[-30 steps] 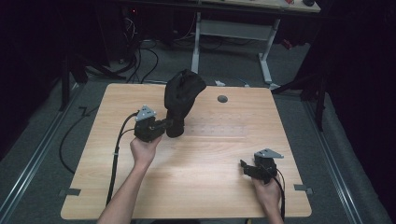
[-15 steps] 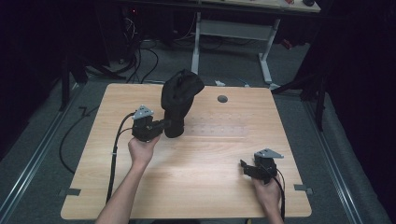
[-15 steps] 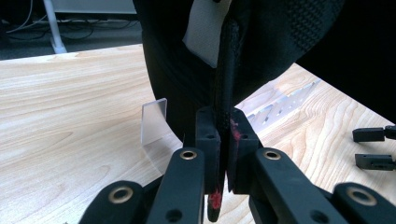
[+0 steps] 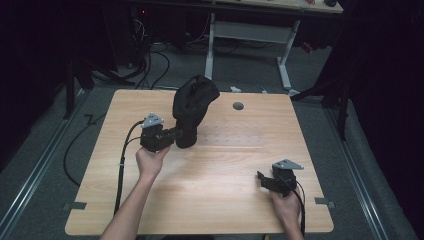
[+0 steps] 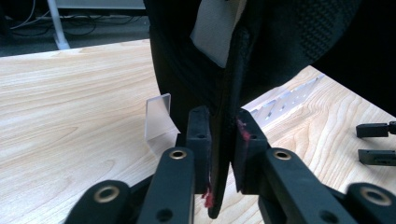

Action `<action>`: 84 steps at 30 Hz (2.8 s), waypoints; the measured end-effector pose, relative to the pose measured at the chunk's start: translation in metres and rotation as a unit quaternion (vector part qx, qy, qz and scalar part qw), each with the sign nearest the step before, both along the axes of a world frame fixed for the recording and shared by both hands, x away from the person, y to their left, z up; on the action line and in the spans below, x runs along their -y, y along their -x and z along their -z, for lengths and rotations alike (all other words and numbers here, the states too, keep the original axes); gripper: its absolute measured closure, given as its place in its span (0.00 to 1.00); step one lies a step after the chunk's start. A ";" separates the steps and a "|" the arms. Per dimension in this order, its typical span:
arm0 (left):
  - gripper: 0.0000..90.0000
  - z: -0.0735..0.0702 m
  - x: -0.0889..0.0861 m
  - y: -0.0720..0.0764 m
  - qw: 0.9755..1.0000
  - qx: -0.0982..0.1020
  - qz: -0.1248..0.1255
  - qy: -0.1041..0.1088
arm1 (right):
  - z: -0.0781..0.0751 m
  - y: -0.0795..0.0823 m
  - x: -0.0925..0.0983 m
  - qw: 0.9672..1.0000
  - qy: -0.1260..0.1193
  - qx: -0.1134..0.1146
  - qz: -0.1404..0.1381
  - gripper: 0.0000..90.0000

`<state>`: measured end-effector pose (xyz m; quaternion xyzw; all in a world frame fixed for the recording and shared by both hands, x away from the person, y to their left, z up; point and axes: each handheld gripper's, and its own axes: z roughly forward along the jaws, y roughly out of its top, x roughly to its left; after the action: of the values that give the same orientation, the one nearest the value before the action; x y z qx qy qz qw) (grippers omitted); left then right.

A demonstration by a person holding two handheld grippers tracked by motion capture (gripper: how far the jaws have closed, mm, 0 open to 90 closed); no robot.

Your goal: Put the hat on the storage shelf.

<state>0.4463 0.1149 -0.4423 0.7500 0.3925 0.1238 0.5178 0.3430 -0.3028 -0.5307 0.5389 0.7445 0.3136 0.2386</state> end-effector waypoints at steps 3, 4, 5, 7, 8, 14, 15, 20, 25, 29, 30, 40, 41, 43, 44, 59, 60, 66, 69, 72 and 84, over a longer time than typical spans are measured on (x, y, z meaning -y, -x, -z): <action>0.77 -0.001 -0.001 0.000 1.000 -0.001 -0.002 -0.001 | 0.000 0.000 0.000 1.000 0.000 0.000 0.000 0.37; 0.74 -0.001 -0.001 0.001 1.000 -0.002 -0.003 0.000 | 0.000 0.000 0.000 1.000 0.000 0.000 0.000 0.37; 0.74 -0.002 -0.001 0.001 1.000 -0.001 -0.005 0.000 | 0.000 0.000 0.000 1.000 0.000 0.000 0.000 0.37; 0.66 -0.004 -0.002 0.003 1.000 -0.002 -0.007 -0.001 | 0.000 0.000 0.000 1.000 0.000 0.000 0.000 0.37; 0.64 -0.004 -0.002 0.003 1.000 -0.003 -0.009 -0.003 | 0.000 0.000 0.000 1.000 0.000 0.001 0.000 0.37; 0.53 -0.007 -0.003 0.006 1.000 -0.006 -0.010 -0.009 | 0.000 0.000 0.000 1.000 0.000 0.000 0.000 0.37; 0.52 -0.007 -0.004 0.006 1.000 -0.007 -0.010 -0.009 | 0.000 0.000 0.000 1.000 0.000 0.000 0.000 0.37; 0.49 -0.009 -0.005 0.011 1.000 -0.008 -0.011 -0.020 | 0.000 0.000 0.000 1.000 0.000 0.000 0.000 0.37; 0.45 -0.011 -0.010 0.016 1.000 -0.010 -0.008 -0.024 | 0.000 0.000 0.000 1.000 0.000 0.000 0.000 0.37; 0.43 -0.012 -0.014 0.020 1.000 -0.010 -0.007 -0.023 | 0.000 0.000 0.000 1.000 0.000 0.000 0.000 0.37; 0.43 -0.013 -0.016 0.023 1.000 -0.011 -0.007 -0.022 | 0.000 0.000 0.000 1.000 0.000 0.000 0.000 0.37; 0.42 -0.016 -0.031 0.031 1.000 -0.018 -0.014 -0.015 | 0.000 0.000 0.000 1.000 0.000 0.000 0.000 0.37; 0.42 -0.017 -0.033 0.033 1.000 -0.018 -0.014 -0.015 | 0.000 0.000 0.000 1.000 0.000 0.000 0.000 0.37; 0.41 -0.017 -0.034 0.034 1.000 -0.019 -0.014 -0.014 | 0.000 0.000 0.000 1.000 0.000 0.000 0.000 0.37; 0.41 -0.016 -0.035 0.035 1.000 -0.018 -0.015 -0.014 | 0.000 0.000 0.000 1.000 0.000 0.000 0.000 0.37; 0.38 -0.010 -0.050 0.052 0.999 -0.027 -0.024 -0.008 | 0.000 0.000 0.000 1.000 0.000 0.000 0.000 0.37; 0.38 -0.009 -0.051 0.053 0.999 -0.028 -0.024 -0.008 | 0.000 0.000 0.000 1.000 0.000 0.000 0.000 0.37; 0.37 -0.001 -0.054 0.062 0.999 -0.034 -0.024 -0.005 | 0.000 0.000 0.000 1.000 0.000 0.000 0.000 0.37; 0.36 0.001 -0.054 0.064 0.999 -0.035 -0.024 -0.005 | 0.000 0.000 0.000 1.000 0.000 0.000 0.000 0.37; 0.36 0.007 -0.055 0.068 0.999 -0.037 -0.024 -0.004 | 0.000 0.000 0.000 1.000 0.000 0.000 0.001 0.37; 0.35 0.038 -0.055 0.078 0.997 -0.048 -0.041 -0.043 | 0.000 0.000 0.000 1.000 -0.001 0.000 0.001 0.37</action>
<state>0.3681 0.1704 -0.4803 0.7603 0.4415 0.1253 0.4597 0.3430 -0.3027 -0.5307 0.5395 0.7440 0.3139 0.2384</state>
